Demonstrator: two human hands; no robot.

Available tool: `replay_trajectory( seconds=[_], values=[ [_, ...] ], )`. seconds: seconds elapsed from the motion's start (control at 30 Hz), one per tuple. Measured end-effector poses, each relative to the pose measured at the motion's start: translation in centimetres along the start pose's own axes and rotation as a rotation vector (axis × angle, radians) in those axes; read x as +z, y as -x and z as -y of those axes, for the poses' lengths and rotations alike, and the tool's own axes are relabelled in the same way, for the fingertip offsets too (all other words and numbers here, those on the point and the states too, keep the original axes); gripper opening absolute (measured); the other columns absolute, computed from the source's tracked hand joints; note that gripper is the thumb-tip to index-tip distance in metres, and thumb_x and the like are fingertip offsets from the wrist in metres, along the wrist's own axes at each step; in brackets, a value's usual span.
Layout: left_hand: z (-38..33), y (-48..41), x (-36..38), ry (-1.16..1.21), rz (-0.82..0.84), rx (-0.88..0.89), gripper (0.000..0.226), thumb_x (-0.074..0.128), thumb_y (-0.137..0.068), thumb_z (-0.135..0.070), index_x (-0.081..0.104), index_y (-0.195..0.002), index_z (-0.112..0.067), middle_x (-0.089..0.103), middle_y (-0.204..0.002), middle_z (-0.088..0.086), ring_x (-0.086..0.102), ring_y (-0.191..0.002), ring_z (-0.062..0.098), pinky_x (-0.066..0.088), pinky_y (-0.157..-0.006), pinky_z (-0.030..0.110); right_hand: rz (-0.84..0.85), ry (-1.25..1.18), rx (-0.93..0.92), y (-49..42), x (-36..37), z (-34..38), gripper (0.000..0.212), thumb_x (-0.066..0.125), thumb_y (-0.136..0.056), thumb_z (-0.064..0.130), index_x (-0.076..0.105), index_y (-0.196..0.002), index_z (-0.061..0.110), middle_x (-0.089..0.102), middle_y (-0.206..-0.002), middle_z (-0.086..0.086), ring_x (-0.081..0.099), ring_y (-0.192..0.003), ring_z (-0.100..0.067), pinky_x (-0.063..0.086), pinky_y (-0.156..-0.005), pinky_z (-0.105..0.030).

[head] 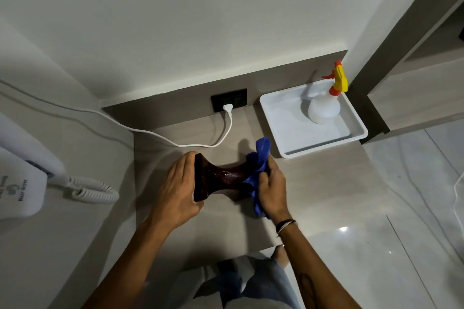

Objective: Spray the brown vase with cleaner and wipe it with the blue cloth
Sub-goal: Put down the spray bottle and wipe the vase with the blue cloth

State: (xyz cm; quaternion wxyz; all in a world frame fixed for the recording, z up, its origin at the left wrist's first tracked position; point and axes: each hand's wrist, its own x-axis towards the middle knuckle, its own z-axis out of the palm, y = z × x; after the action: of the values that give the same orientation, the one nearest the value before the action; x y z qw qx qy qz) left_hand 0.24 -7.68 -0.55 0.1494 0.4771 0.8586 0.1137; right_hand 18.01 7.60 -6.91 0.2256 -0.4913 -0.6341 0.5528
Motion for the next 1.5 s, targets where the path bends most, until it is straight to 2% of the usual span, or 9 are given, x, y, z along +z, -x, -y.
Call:
replay_trajectory(
  seconds=[0.2, 0.3, 0.4, 0.63, 0.93, 1.1, 1.23, 1.37, 1.5],
  values=[
    [-4.6, 0.7, 1.8, -0.154, -0.041, 0.000, 0.082, 0.074, -0.083, 0.002, 0.037, -0.156, 0.005, 0.042, -0.160, 0.027, 0.051, -0.141, 0.048, 0.033, -0.121, 0.039, 0.382, 0.206, -0.592, 6.4, 4.2, 1.9, 0.078, 0.044, -0.102, 0.003, 0.016, -0.170, 0.026, 0.019, -0.180, -0.004, 0.015, -0.167, -0.009, 0.018, -0.136, -0.028],
    [-2.1, -0.1, 0.3, -0.003, -0.011, 0.001, 0.107, 0.093, -0.065, -0.012, 0.038, -0.156, 0.000, 0.051, -0.154, 0.020, 0.054, -0.138, 0.041, 0.040, -0.116, 0.043, 0.507, 0.256, -0.335, 4.5, 2.0, 0.1, 0.065, 0.048, -0.112, 0.017, 0.019, -0.170, 0.029, 0.012, -0.180, -0.014, 0.026, -0.164, -0.012, 0.031, -0.133, -0.033],
    [-1.8, -0.1, -0.7, -0.038, -0.014, 0.004, 0.117, 0.097, -0.058, -0.018, 0.035, -0.157, -0.005, 0.052, -0.150, 0.017, 0.052, -0.136, 0.037, 0.042, -0.114, 0.044, 0.457, 0.573, -0.197, 2.3, -0.3, -1.7, 0.083, 0.048, -0.109, -0.001, -0.006, -0.169, 0.017, -0.022, -0.175, 0.001, -0.011, -0.168, -0.022, 0.013, -0.137, -0.046],
    [-1.5, -0.7, -0.6, 0.012, -0.012, 0.017, 0.094, 0.086, -0.065, -0.018, 0.044, -0.148, -0.008, 0.057, -0.142, 0.013, 0.056, -0.129, 0.034, 0.045, -0.111, 0.044, 0.435, 0.211, -0.468, 6.7, 4.0, 3.3, 0.079, 0.042, -0.102, 0.002, 0.011, -0.172, 0.019, 0.010, -0.181, 0.000, 0.007, -0.169, -0.014, 0.011, -0.137, -0.028],
    [-2.0, 0.1, -0.1, 0.023, -0.010, -0.036, 0.123, 0.098, -0.053, -0.018, 0.033, -0.157, -0.011, 0.053, -0.145, 0.013, 0.051, -0.130, 0.034, 0.047, -0.110, 0.045, 0.389, 0.531, -0.271, 2.4, 0.9, -1.1, 0.085, 0.051, -0.104, -0.009, 0.001, -0.169, 0.013, -0.018, -0.173, 0.006, -0.010, -0.168, -0.026, 0.014, -0.136, -0.050],
    [-2.4, -0.5, 0.1, -0.020, -0.024, 0.010, 0.099, 0.085, -0.057, -0.017, 0.045, -0.147, -0.006, 0.058, -0.137, 0.013, 0.057, -0.121, 0.036, 0.047, -0.105, 0.044, 0.401, 0.117, -0.289, 6.0, 3.8, 3.7, 0.062, 0.041, -0.111, 0.000, 0.016, -0.167, 0.009, 0.023, -0.175, -0.022, 0.033, -0.160, -0.002, 0.031, -0.130, -0.023],
    [-2.3, -0.5, 0.1, -0.024, -0.003, -0.018, 0.094, 0.090, -0.064, -0.019, 0.051, -0.149, -0.006, 0.059, -0.145, 0.019, 0.056, -0.130, 0.041, 0.044, -0.111, 0.045, 0.491, 0.077, -0.417, 6.1, 3.6, 3.5, 0.068, 0.042, -0.110, 0.007, 0.009, -0.169, 0.004, 0.010, -0.181, -0.008, 0.010, -0.168, -0.013, 0.011, -0.137, -0.028],
    [-2.7, -0.8, -0.1, -0.070, -0.034, 0.030, 0.115, 0.094, -0.050, -0.015, 0.041, -0.151, -0.005, 0.058, -0.143, 0.016, 0.057, -0.123, 0.037, 0.050, -0.105, 0.047, 0.493, 0.240, -0.231, 3.6, 1.9, 0.4, 0.060, 0.035, -0.118, 0.021, 0.009, -0.172, 0.025, 0.005, -0.181, 0.009, 0.010, -0.168, -0.009, 0.017, -0.137, -0.034],
    [-3.5, -0.8, -0.4, -0.100, -0.011, 0.053, 0.127, 0.099, -0.053, -0.039, 0.034, -0.158, -0.009, 0.052, -0.150, 0.012, 0.053, -0.131, 0.036, 0.044, -0.111, 0.047, 0.424, 0.516, -0.179, 0.6, -1.5, -1.6, 0.066, 0.043, -0.111, 0.005, 0.017, -0.171, 0.015, 0.013, -0.180, 0.000, 0.017, -0.167, -0.023, 0.021, -0.136, -0.043]
  ],
)
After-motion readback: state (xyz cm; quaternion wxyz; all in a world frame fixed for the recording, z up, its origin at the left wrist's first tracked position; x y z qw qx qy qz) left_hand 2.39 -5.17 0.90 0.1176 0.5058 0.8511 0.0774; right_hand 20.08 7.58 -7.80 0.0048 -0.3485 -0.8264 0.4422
